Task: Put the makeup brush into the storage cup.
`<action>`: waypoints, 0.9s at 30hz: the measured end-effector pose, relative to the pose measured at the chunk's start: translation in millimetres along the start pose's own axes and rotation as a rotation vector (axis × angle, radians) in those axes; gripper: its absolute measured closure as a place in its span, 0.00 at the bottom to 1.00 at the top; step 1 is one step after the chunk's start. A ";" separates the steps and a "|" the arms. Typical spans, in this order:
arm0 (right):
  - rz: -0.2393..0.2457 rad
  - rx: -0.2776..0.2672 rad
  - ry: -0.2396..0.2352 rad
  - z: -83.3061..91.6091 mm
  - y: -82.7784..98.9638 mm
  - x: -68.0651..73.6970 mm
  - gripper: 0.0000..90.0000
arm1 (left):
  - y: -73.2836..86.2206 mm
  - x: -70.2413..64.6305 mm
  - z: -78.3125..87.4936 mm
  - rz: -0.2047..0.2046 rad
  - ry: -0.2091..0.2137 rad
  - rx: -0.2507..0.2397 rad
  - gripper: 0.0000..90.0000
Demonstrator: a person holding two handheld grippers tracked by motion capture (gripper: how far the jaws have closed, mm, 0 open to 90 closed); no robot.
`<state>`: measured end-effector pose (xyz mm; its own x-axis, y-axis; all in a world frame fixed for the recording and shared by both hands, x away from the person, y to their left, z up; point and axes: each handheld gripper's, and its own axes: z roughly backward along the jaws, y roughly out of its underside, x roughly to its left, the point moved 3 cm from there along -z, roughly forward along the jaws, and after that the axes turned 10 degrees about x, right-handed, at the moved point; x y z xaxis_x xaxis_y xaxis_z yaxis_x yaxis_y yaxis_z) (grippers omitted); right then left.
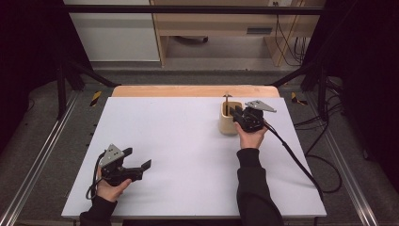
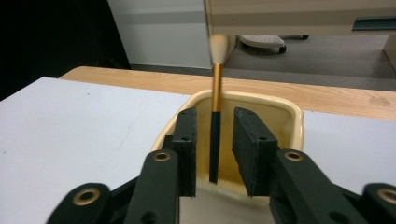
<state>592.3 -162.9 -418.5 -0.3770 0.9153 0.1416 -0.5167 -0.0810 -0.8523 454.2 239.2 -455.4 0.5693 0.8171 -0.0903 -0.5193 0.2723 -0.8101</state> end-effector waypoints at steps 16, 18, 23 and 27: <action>0.092 -0.010 -0.089 63.4 16.6 18.6 0.34 | -0.1 1.4 0.8 0.006 -0.004 -0.002 0.09; 0.104 0.000 -0.081 68.5 21.6 20.1 0.29 | -0.3 1.7 1.0 0.008 -0.005 -0.004 0.09; 0.111 0.004 -0.089 81.7 35.2 22.5 0.15 | -0.6 3.3 2.3 0.012 -0.009 -0.005 0.09; 0.129 0.021 -0.111 89.8 44.9 24.0 0.09 | -0.6 4.6 2.6 0.015 -0.011 -0.008 0.09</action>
<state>491.0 -180.0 -408.2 -0.5235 0.8475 0.0875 -0.4743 -0.2045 -0.8563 455.5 244.2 -453.8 0.5544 0.8266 -0.0964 -0.5226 0.2557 -0.8133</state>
